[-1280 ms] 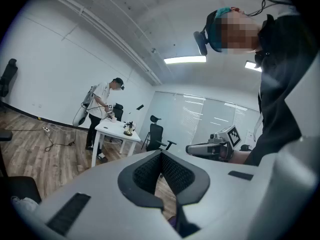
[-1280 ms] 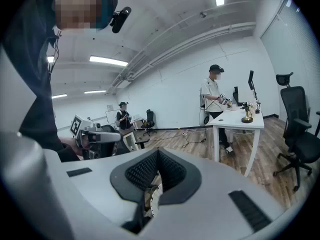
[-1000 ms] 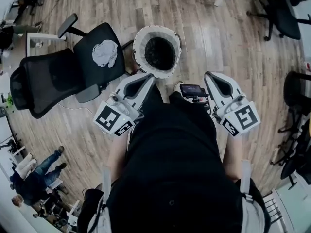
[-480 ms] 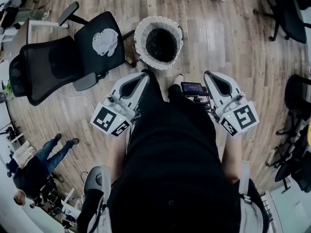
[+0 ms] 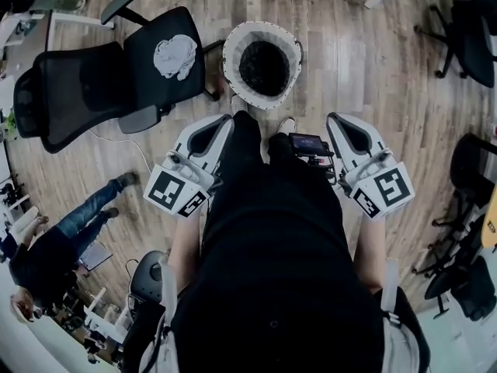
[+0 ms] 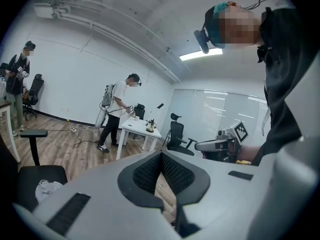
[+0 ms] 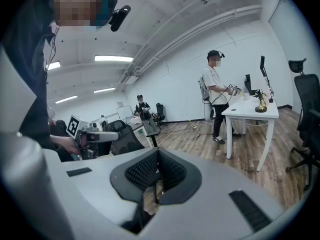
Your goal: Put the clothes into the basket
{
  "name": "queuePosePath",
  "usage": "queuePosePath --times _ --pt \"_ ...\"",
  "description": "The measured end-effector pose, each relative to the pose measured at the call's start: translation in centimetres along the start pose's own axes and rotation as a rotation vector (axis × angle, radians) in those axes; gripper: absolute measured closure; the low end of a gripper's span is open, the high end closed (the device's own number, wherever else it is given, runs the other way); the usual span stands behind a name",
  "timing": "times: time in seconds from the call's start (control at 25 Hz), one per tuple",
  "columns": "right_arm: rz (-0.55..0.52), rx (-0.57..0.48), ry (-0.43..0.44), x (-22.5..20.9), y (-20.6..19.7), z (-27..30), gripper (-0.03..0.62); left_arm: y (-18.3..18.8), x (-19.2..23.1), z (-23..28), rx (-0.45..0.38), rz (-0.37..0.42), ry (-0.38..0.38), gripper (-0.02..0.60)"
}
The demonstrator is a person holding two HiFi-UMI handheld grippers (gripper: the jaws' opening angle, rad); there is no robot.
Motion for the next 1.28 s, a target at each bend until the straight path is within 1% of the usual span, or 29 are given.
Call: queuePosePath --times 0.16,0.32,0.56,0.72,0.92,1.08,1.28 --pt "-0.017 0.019 0.021 0.9 0.9 2.9 0.579 -0.3 2.2 -0.6 0.01 -0.007 0.004 0.569" --pt "-0.039 0.023 0.028 1.7 2.6 6.5 0.579 0.0 5.6 -0.8 0.0 0.0 0.015 0.569" --pt "-0.058 0.022 0.024 3.0 5.8 12.3 0.579 1.4 11.8 -1.1 -0.005 0.031 0.02 0.569" --pt "-0.067 0.034 0.018 3.6 7.5 15.9 0.579 2.6 16.0 -1.3 -0.011 0.034 0.03 0.569" --pt "-0.068 0.053 0.011 4.4 9.3 20.1 0.579 3.1 20.4 -1.3 0.015 0.063 0.043 0.569" --pt "-0.08 0.076 0.025 6.4 10.0 23.7 0.579 3.0 23.6 -2.0 0.035 0.07 0.038 0.569" --pt "-0.08 0.114 0.007 7.9 10.1 27.5 0.579 1.6 28.7 -2.5 0.059 0.051 0.035 0.569"
Point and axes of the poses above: the fingertips, and each gripper's own axes: z forward along the fingers, x to its left, y out of its top, the point moved 2 cm from there along -z, backward along the fingers, and after that the axes turned 2 degrees about x, right-handed, at the moved point
